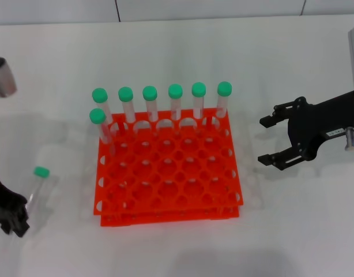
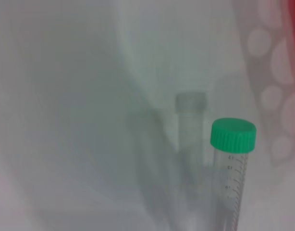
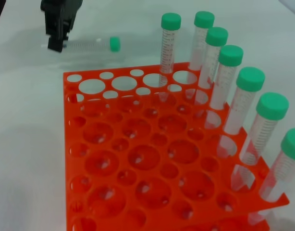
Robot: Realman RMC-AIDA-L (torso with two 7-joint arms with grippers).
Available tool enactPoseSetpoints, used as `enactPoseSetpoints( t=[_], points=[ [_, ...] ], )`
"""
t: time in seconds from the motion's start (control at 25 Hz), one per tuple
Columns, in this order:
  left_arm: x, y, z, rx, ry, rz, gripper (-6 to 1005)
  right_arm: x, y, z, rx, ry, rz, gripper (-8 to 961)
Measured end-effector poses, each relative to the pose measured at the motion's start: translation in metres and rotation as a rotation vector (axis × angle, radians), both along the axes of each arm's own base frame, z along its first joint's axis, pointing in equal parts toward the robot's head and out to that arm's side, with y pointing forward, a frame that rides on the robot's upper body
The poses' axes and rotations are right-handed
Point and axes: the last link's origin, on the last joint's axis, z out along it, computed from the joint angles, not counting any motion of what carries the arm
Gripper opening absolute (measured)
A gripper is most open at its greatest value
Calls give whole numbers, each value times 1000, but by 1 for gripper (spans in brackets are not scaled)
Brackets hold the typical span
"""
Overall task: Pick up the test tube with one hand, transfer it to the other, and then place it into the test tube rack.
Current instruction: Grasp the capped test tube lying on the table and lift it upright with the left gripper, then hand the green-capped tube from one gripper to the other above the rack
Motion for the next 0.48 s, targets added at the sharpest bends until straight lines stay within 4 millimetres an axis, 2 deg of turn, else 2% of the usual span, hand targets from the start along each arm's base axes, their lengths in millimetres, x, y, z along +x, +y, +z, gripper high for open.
enactPoseSetpoints(
  t=[0.36, 0.44, 0.48],
  points=[
    [5, -2, 36, 125, -34, -54, 179, -2, 2, 3, 11, 5, 3, 804],
    [4, -2, 49, 184, -45, -76, 179, -2, 3, 6, 20, 10, -1, 803],
    [4, -2, 49, 184, -45, -76, 180, -2, 4, 7, 25, 14, -4, 803]
  ],
)
